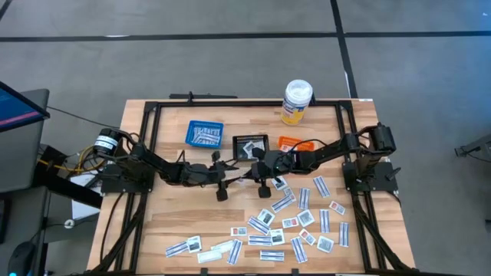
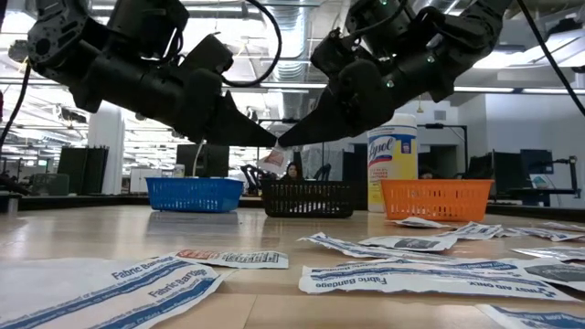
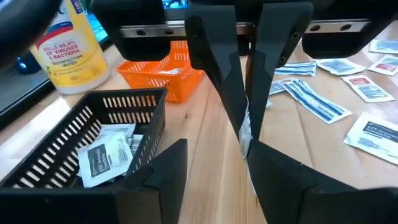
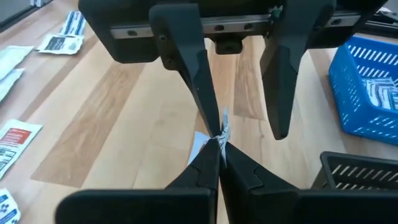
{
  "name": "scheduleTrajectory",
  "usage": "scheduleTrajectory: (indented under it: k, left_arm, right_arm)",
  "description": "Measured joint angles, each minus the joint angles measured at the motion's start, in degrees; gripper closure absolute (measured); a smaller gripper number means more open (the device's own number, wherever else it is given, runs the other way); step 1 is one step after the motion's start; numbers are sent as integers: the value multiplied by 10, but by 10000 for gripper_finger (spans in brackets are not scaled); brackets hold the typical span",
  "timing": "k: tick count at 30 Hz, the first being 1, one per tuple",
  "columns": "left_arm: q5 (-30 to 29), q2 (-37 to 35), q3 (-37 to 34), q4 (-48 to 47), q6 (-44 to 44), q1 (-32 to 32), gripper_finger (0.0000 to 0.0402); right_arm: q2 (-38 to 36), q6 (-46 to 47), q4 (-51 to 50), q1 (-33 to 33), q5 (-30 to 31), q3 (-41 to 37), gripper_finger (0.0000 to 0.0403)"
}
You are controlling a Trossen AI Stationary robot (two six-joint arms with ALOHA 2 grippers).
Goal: Pick & Place First Aid Supplies
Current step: Put the ointment pack into the orange bin
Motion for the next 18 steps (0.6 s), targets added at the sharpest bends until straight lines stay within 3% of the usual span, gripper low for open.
scheduleTrajectory:
  k: [18]
  left_arm:
    - [49, 0, 0, 2, 0, 3, 273]
  right_arm:
    - [0, -20, -6, -2, 9, 1, 402]
